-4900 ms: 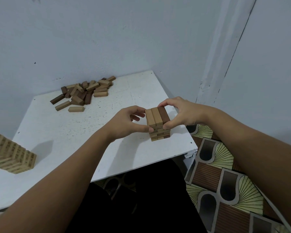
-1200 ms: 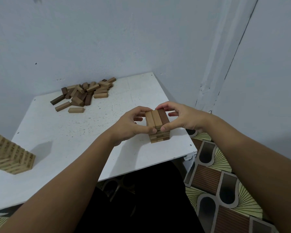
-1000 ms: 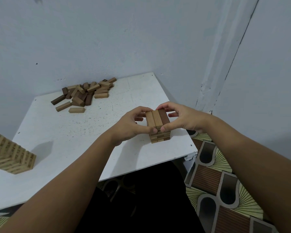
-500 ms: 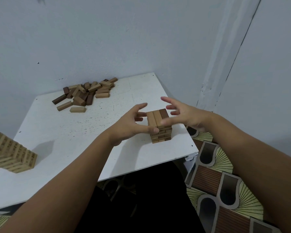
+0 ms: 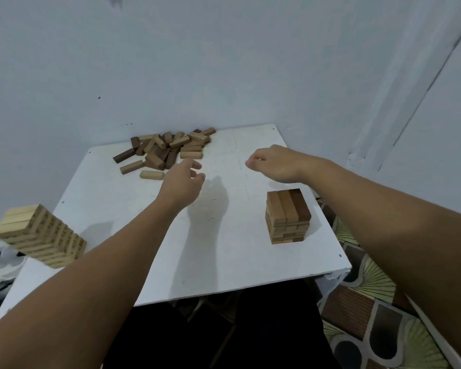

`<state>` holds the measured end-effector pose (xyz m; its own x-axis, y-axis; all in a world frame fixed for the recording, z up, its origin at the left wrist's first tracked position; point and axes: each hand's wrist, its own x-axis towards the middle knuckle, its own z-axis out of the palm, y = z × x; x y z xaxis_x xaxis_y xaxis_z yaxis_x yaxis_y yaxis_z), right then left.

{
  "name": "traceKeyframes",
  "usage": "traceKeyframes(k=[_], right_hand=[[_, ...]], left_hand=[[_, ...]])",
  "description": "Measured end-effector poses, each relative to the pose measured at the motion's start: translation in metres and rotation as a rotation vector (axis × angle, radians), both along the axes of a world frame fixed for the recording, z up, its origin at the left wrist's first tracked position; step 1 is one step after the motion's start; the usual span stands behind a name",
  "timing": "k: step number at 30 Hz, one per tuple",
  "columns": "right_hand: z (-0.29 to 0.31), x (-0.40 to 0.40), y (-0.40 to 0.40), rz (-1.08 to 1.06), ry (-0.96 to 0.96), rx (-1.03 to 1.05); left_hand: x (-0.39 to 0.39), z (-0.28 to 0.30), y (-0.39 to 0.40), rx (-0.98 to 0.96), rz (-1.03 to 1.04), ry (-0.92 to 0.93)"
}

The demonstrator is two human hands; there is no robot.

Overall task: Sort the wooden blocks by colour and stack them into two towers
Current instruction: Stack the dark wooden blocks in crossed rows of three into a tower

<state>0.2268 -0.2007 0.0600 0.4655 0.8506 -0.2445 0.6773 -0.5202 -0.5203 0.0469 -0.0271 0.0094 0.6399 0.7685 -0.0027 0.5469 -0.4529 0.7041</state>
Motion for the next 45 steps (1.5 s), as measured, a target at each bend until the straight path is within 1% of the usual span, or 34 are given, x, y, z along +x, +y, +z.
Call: traceKeyframes(k=[5,7,9,11,14,17,19,22,24,28,29,31,33,36,39,42,45], right_hand=[[-0.011,0.010,0.061,0.095,-0.090,-0.192],[-0.018,0.018,0.085,0.119,-0.116,-0.241],[-0.024,0.027,0.106,0.132,-0.153,-0.267],[-0.033,0.037,0.128,0.134,-0.176,-0.262],[-0.049,0.053,0.160,0.135,-0.197,-0.219],[-0.062,0.062,0.188,0.142,-0.241,-0.136],[-0.068,0.064,0.205,0.149,-0.254,-0.075],[-0.075,0.064,0.224,0.194,-0.277,0.009],[-0.080,0.062,0.230,0.225,-0.331,0.044],[-0.088,0.057,0.231,0.190,-0.400,0.128],[-0.088,0.056,0.230,0.174,-0.438,0.146],[-0.088,0.054,0.225,0.161,-0.486,0.167],[-0.085,0.052,0.218,0.154,-0.451,0.171],[-0.080,0.047,0.206,0.163,-0.356,0.121],[-0.071,0.038,0.192,0.169,-0.259,0.003],[-0.060,0.029,0.184,0.142,-0.231,-0.094],[-0.051,0.012,0.181,0.161,-0.266,-0.147]], left_hand=[[0.023,-0.020,0.045,0.188,-0.030,0.186],[0.039,-0.029,0.059,0.222,-0.024,0.267],[0.054,-0.038,0.068,0.300,-0.034,0.332],[0.068,-0.046,0.079,0.385,-0.037,0.335],[0.086,-0.056,0.096,0.439,-0.026,0.338],[0.095,-0.063,0.111,0.504,-0.040,0.368],[0.095,-0.064,0.118,0.525,-0.059,0.357],[0.088,-0.065,0.126,0.530,-0.105,0.356],[0.084,-0.068,0.126,0.509,-0.139,0.344],[0.076,-0.073,0.125,0.488,-0.186,0.234],[0.074,-0.071,0.124,0.474,-0.189,0.244],[0.069,-0.065,0.120,0.468,-0.220,0.345],[0.065,-0.056,0.116,0.475,-0.255,0.449],[0.057,-0.035,0.114,0.424,-0.320,0.550],[0.053,-0.015,0.110,0.394,-0.368,0.647],[0.049,-0.006,0.103,0.345,-0.297,0.668],[0.041,-0.008,0.098,0.254,-0.172,0.617]])
